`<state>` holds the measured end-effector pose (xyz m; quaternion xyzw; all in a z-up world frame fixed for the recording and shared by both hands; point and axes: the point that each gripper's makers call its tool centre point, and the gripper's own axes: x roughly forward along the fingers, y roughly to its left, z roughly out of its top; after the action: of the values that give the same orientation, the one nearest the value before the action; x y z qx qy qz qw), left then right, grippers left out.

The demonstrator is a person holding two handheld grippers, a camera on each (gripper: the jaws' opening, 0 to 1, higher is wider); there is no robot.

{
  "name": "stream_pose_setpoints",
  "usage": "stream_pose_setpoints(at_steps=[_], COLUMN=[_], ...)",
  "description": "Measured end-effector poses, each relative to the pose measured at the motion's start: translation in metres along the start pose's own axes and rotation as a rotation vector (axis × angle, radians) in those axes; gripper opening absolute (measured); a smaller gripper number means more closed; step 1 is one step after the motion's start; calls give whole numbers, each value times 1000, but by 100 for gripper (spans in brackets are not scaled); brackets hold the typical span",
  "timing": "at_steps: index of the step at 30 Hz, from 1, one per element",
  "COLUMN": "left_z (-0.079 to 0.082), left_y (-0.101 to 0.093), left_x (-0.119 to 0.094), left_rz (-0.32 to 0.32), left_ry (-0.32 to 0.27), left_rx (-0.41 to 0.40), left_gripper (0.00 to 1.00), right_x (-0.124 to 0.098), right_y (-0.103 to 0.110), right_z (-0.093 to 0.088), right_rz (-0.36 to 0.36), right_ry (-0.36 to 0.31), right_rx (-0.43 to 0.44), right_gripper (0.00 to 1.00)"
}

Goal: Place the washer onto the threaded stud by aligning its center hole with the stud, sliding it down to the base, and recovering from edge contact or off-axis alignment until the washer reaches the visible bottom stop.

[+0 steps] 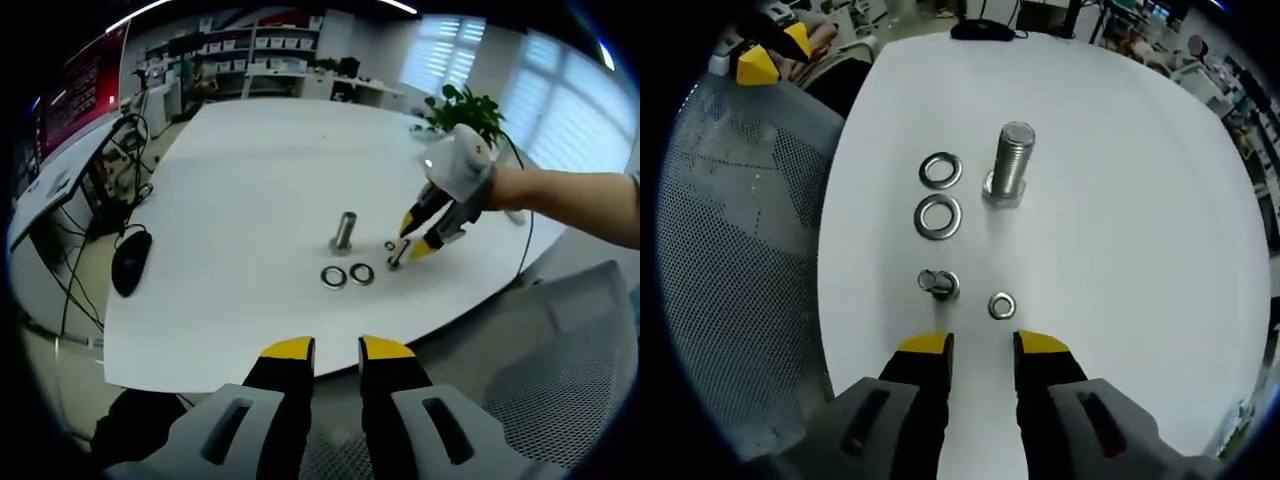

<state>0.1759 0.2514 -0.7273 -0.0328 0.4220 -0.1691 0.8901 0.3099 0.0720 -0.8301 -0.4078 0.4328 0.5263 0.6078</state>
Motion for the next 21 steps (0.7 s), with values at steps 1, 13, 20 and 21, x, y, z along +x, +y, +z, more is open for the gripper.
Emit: stream_pose_setpoints(at_steps=[1,13,20,21], left_z=[0,-1,-1,-1], left_y=[0,1,1,1], left_x=[0,0,0,0], left_rz=[0,4,3,3], left_ry=[-1,7,3,4], left_rx=[0,-5,-8,-7], left_gripper=[15,15,15,15], right_x=[1,13,16,15], right_y=[-4,-3,-2,-2], right_z=[5,15,15,15], right_rz=[-14,22,22,22], right_ry=[-37,-44,-37,-39], right_rx=[10,24,30,28], right_gripper=[25,21,15,15])
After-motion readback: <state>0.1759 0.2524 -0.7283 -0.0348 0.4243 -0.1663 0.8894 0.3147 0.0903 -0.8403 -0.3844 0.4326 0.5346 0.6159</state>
